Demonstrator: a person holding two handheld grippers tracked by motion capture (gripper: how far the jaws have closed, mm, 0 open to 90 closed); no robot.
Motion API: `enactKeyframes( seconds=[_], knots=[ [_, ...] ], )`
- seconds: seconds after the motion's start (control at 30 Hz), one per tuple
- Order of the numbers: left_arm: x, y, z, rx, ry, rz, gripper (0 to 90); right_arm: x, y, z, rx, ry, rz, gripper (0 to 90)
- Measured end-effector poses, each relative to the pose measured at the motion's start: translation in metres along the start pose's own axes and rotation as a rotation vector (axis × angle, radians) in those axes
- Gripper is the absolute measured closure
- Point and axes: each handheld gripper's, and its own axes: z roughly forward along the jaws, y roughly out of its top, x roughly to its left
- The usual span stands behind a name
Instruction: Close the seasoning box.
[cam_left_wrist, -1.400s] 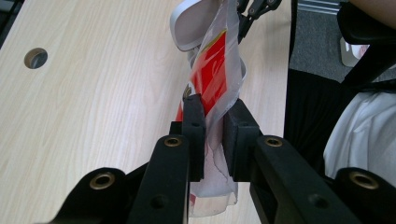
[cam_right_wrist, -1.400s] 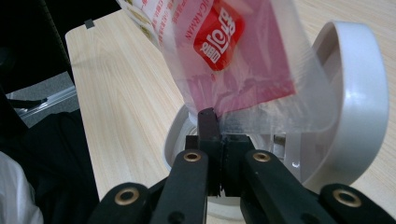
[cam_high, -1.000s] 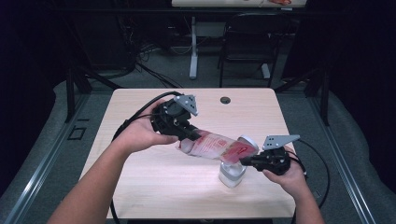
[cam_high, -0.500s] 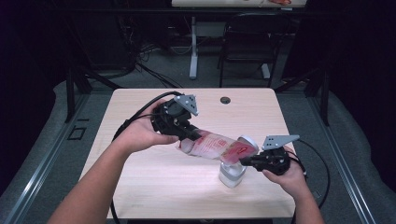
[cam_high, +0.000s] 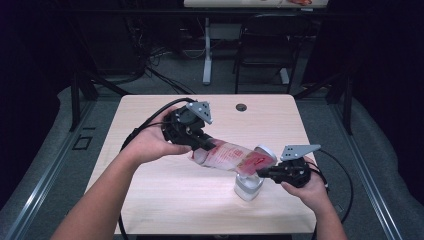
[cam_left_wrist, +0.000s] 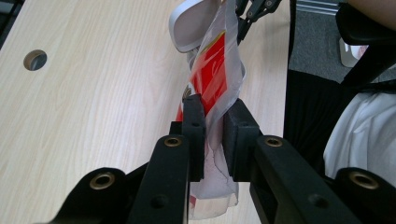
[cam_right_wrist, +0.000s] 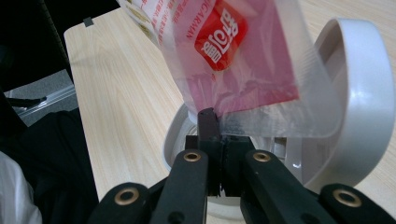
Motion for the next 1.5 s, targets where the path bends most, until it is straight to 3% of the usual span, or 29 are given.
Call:
enactKeyframes(
  seconds=[1.1,1.5],
  knots=[
    [0.0002,0.0001,0.0005,-0.004,0.0,-0.002,80.6,0.0,-0.0001,-0.0006,0.0,-0.002,0.002,89.8],
    [0.0021,-0.0073,0.0007,-0.006,-0.002,-0.015,80.4,0.0008,0.0006,-0.0007,-0.002,-0.002,-0.002,89.8]
  ],
)
